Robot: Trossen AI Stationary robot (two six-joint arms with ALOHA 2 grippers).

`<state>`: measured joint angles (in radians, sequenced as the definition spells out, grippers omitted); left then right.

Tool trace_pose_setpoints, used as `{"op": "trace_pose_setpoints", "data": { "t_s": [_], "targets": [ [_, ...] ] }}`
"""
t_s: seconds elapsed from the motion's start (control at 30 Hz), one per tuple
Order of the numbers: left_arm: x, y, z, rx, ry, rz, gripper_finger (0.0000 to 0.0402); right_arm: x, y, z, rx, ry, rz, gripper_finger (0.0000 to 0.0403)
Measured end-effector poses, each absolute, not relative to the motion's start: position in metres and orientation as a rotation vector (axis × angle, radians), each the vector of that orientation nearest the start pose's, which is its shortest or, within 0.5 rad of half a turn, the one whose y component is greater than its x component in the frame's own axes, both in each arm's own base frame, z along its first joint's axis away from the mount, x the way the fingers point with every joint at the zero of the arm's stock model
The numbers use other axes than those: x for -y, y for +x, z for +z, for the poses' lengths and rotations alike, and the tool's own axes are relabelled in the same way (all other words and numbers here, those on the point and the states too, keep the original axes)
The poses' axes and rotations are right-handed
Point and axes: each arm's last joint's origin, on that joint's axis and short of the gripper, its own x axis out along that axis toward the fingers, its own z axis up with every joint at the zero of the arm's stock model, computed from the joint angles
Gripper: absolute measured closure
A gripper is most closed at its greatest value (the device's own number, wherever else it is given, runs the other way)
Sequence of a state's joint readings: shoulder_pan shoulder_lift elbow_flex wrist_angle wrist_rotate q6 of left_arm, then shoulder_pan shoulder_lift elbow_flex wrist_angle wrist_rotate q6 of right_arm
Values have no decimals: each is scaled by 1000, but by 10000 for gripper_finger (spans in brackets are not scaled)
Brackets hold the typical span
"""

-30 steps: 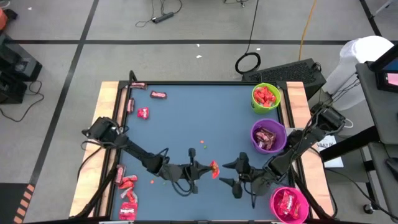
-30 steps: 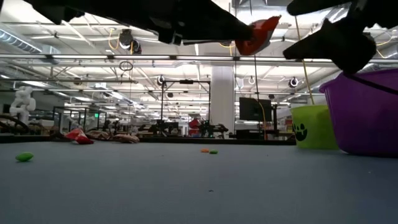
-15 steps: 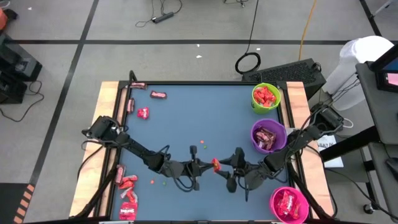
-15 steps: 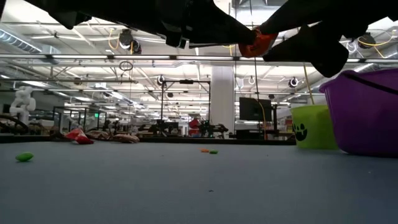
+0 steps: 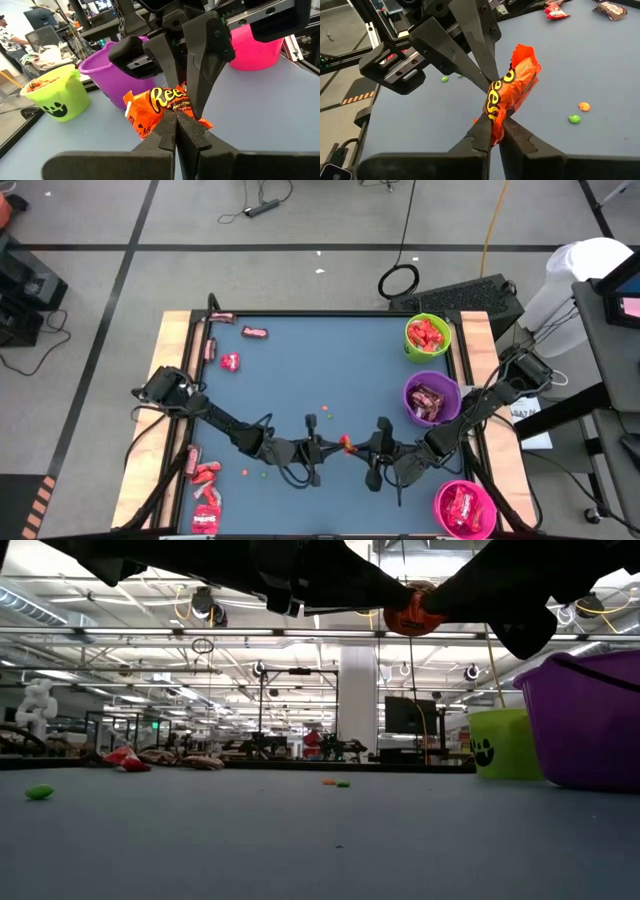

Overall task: Organize candy in baskets
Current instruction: Put the orange chocolate bar into the green bucket

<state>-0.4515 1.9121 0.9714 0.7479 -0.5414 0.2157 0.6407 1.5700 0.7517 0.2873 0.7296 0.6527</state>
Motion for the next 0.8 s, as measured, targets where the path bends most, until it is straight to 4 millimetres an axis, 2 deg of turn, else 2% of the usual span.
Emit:
{"op": "trace_pose_setpoints", "data": {
  "t_s": [0.17,0.37,0.57,0.7,0.8],
  "targets": [
    [158,359,172,-175,304,65,372,-169,259,184,-362,298,-213,394],
    [163,356,176,-171,305,52,280,-169,259,188,-359,246,-202,400],
    [175,341,196,-169,315,50,215,-165,253,215,-328,185,-174,399],
    [182,330,208,-179,328,47,205,-157,242,234,-317,183,-170,399],
    [188,324,209,-199,345,20,205,-149,232,248,-313,184,-165,399]
  ]
}}
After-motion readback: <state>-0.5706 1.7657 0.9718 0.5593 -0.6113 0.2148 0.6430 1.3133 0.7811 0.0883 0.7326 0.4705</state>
